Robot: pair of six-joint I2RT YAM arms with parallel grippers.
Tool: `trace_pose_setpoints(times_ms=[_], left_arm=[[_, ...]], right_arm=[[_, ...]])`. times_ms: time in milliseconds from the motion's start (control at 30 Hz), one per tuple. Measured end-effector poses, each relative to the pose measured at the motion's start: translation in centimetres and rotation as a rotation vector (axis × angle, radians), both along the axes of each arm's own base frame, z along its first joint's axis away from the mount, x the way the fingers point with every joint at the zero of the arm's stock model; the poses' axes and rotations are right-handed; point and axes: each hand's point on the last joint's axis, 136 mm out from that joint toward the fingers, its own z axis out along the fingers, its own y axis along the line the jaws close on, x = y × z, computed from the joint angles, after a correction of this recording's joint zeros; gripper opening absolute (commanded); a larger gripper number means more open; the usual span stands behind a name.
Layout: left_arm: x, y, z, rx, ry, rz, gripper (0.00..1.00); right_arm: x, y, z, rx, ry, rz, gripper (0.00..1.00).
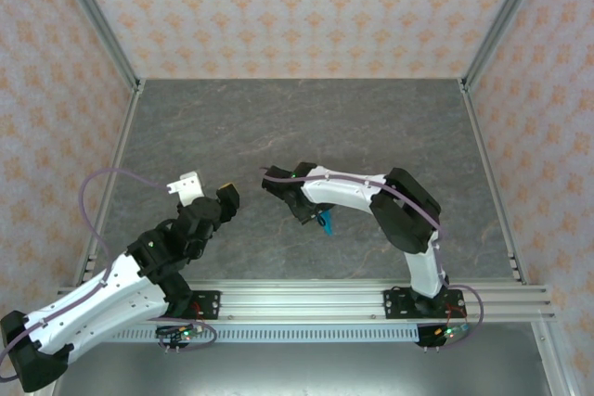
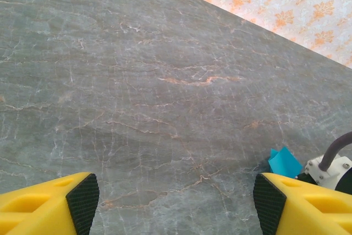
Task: Fold a paper plane with a square sheet of paper (fold left side to right side)
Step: Turn over the paper plane at the center of the table.
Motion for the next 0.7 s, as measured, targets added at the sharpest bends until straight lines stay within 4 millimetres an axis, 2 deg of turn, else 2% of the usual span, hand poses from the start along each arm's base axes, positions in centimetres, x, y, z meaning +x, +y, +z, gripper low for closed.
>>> trace_pose_setpoints(times_ms=[367,567,700], left_arm=[[0.1,-0.1,-0.6,0.020,0.019,0.001,0.78],[0.2,-0.1,-0.7,0.025,0.023,0.000,0.78],[0.2,-0.1,-0.7,0.027,0.024,0.000,0.78]], right_arm=[[0.3,-0.8,-0.8,-0.065,-0.019,0.005,0.48],[0.5,-1.0,-0.7,-0.079,-0.028,0.006,0.37],[0.6,-1.1,-0.6,-0.086,-0.038,0.006,0.24]])
